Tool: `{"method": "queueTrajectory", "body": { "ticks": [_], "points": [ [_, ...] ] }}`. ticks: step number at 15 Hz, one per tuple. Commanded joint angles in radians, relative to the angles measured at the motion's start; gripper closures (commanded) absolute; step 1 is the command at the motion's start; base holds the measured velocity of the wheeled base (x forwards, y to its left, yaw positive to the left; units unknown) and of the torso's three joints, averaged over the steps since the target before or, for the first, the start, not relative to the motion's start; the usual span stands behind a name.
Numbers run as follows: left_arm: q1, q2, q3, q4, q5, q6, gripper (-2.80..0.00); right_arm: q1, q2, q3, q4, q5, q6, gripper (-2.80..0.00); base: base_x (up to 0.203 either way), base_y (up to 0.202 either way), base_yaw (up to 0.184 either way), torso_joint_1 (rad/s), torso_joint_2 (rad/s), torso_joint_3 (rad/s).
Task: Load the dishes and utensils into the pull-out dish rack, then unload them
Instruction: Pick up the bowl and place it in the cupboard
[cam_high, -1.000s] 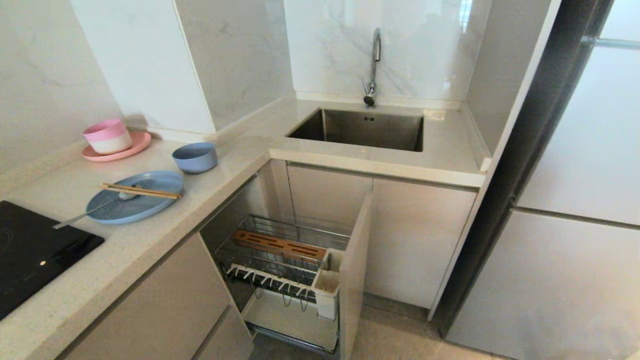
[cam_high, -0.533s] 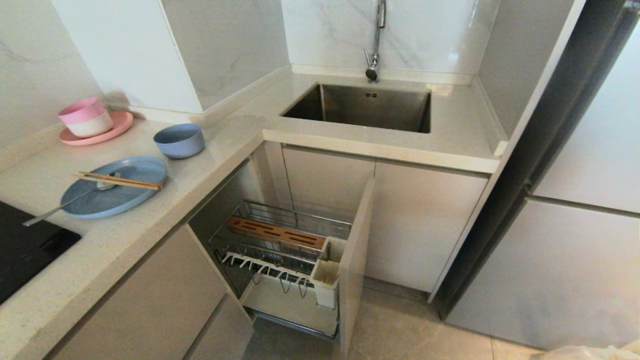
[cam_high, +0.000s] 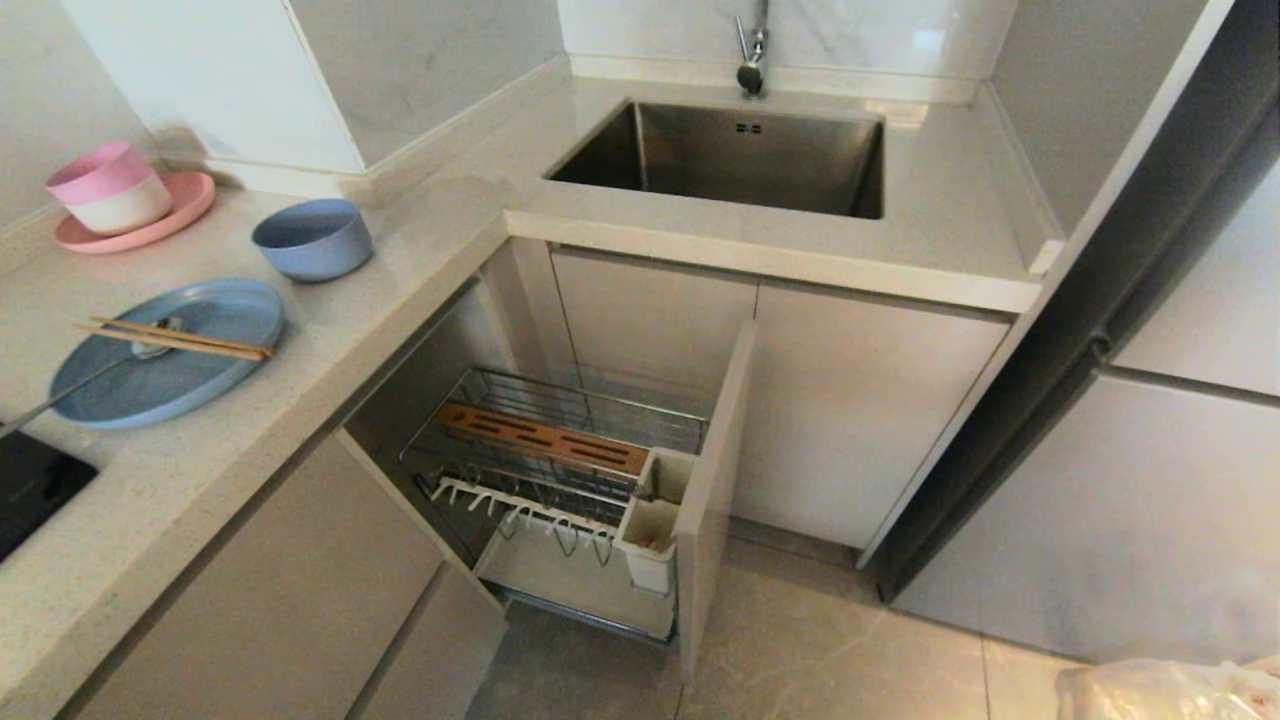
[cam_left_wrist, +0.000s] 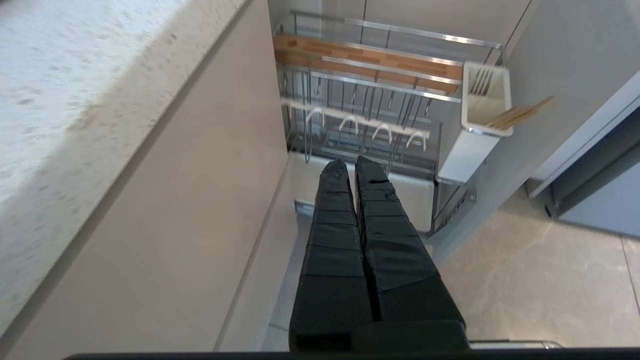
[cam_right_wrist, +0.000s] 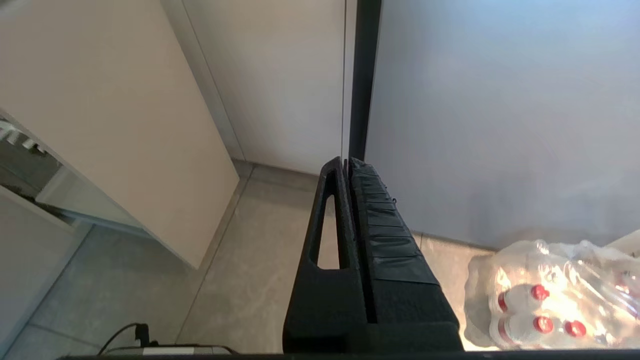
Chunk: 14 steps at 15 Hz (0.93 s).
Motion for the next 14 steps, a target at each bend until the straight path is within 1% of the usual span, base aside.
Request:
{"method": "queueTrajectory", "body": {
  "ticks": [1, 14],
  "points": [
    [0.0, -0.001, 0.0, 0.001, 0.0, 0.0, 0.0, 0.0, 0.002, 0.0, 0.0, 0.0, 0.0, 0.0, 0.0, 0.0, 0.0, -0.002, 0.0, -0.183],
    [0.0, -0.001, 0.001, 0.0, 0.0, 0.0, 0.0, 0.0, 0.001, 0.0, 0.0, 0.0, 0.0, 0.0, 0.0, 0.0, 0.0, 0.003, 0.0, -0.197]
  ]
}}
